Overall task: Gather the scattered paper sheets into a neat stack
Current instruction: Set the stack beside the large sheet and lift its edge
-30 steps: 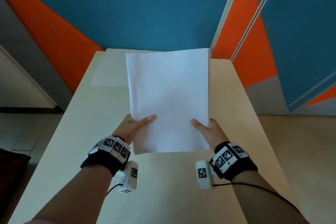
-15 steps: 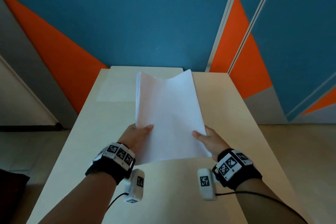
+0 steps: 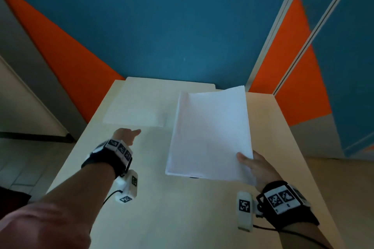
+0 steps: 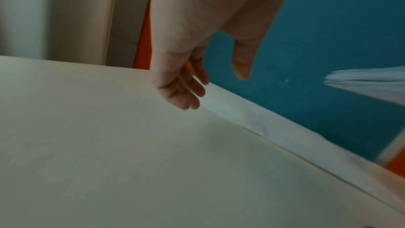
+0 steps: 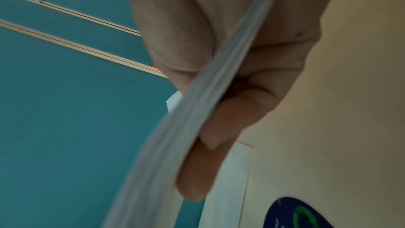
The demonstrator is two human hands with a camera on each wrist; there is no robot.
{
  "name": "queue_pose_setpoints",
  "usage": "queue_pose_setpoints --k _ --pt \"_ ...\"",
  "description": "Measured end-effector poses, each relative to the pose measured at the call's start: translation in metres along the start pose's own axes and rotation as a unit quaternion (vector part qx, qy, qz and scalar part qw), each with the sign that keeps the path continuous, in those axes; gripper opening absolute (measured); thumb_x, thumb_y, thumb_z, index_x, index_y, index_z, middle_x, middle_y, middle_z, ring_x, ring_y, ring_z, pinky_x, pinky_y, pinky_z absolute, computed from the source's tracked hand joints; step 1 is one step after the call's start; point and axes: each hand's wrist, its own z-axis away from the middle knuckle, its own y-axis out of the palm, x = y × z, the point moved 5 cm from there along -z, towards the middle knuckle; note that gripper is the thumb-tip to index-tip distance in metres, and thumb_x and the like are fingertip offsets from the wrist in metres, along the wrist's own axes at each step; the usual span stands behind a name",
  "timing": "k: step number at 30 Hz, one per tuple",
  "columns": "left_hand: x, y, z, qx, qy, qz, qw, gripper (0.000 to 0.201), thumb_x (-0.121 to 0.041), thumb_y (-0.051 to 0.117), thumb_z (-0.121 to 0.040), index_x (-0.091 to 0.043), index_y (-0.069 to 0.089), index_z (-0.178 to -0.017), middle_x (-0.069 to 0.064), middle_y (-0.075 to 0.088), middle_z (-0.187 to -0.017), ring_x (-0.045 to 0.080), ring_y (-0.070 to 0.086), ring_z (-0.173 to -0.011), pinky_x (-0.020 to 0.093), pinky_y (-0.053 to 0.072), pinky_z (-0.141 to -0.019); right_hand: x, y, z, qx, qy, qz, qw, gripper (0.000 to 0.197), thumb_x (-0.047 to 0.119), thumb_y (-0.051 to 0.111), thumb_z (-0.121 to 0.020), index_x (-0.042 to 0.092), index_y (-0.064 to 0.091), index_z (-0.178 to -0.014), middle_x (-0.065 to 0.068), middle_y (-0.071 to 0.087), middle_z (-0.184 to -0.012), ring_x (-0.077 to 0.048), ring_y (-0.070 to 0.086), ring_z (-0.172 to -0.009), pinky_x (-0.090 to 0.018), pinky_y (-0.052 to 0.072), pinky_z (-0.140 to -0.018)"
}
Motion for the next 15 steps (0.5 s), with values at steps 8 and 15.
queue_pose_setpoints --k 8,15 --pt "0.007 -0.030 -0.101 -0.157 -0.102 -0.168 0.968 0.091 -0.058 0.065 -0.071 -0.001 0.042 -0.138 0.023 0.037 -0.145 0.044 0.040 -0.130 0.052 0.033 -0.108 0.002 -0.015 -0.059 0.027 -0.011 -0.020 0.999 0.038 0.035 0.070 -0.072 0.020 0.063 -0.105 0.001 0.076 -0.092 -0.020 0.072 -0.083 -0.033 0.056 -0.070" --pt "0.021 -0.062 -0.177 -0.156 -0.163 -0.272 0.935 0.139 -0.076 0.069 -0.048 -0.003 0.011 -0.150 0.021 0.019 -0.156 0.038 0.021 -0.143 0.052 0.020 -0.116 -0.019 -0.027 -0.095 0.033 -0.020 -0.048 0.998 0.064 0.047 0.084 -0.051 0.022 0.064 -0.107 0.000 0.077 -0.096 -0.019 0.073 -0.087 -0.034 0.059 -0.075"
